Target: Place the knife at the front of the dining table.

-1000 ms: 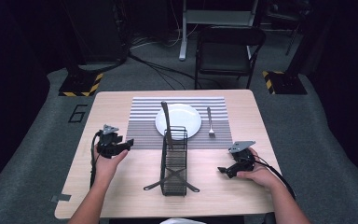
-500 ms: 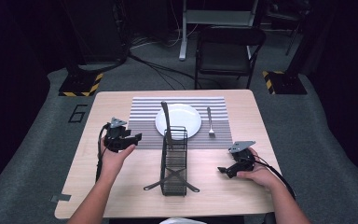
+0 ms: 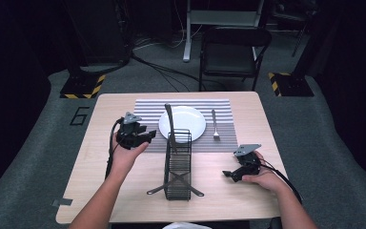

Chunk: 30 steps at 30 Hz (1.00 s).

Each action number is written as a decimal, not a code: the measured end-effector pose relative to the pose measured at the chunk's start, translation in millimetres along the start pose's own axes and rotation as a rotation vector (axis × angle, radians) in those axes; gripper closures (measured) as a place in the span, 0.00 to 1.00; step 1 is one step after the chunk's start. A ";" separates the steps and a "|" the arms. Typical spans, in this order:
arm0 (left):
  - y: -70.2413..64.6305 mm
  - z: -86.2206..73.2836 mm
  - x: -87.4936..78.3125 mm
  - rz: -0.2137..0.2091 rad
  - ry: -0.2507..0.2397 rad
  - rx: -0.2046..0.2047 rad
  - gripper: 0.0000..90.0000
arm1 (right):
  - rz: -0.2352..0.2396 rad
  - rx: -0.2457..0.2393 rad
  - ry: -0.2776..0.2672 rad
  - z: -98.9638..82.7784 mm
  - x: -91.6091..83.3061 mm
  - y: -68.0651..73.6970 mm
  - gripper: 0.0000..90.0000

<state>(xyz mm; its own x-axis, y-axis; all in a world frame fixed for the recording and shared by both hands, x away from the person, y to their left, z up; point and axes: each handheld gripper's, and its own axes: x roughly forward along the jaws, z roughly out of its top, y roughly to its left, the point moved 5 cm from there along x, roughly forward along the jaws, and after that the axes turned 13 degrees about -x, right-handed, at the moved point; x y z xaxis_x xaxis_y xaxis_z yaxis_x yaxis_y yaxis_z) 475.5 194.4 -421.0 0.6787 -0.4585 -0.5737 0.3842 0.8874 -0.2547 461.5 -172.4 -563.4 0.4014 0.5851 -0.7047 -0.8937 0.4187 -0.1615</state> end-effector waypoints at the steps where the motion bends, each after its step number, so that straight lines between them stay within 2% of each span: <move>1: -2.7 0.7 0.2 -0.005 -0.005 -0.004 0.57 | 0.000 0.000 0.000 0.0 0.0 0.0 0.00; 10: -24.2 10.5 -0.2 -0.063 -0.016 0.035 0.59 | 0.000 0.000 0.000 0.0 0.0 0.0 0.00; 15: -35.6 12.8 6.7 -0.099 -0.004 0.053 0.60 | 0.002 -0.008 0.001 -0.3 -0.1 -0.4 0.00; 18: -41.5 13.4 12.4 -0.110 0.001 0.055 0.60 | 0.000 -0.002 0.000 -0.1 0.0 -0.1 0.00; 20: -45.0 14.3 15.0 -0.110 0.004 0.071 0.60 | 0.000 0.000 0.000 0.0 0.0 0.0 0.00; 23: -48.8 16.0 19.4 -0.119 -0.002 0.079 0.60 | 0.000 0.001 0.000 0.0 0.0 0.0 0.00; 27: -50.0 16.5 24.4 -0.138 -0.001 0.066 0.62 | 0.000 0.001 0.000 0.1 0.0 0.0 0.00; 30: -49.8 17.6 26.3 -0.134 -0.009 0.065 0.64 | 0.000 0.000 0.000 0.0 0.0 0.0 0.00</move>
<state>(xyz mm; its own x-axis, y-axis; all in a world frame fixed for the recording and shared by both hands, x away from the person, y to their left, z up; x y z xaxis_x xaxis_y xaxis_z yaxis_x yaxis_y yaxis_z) 485.3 137.3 -409.8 0.6243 -0.5730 -0.5310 0.5109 0.8137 -0.2773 461.5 -172.4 -563.4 0.4014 0.5852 -0.7046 -0.8936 0.4188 -0.1613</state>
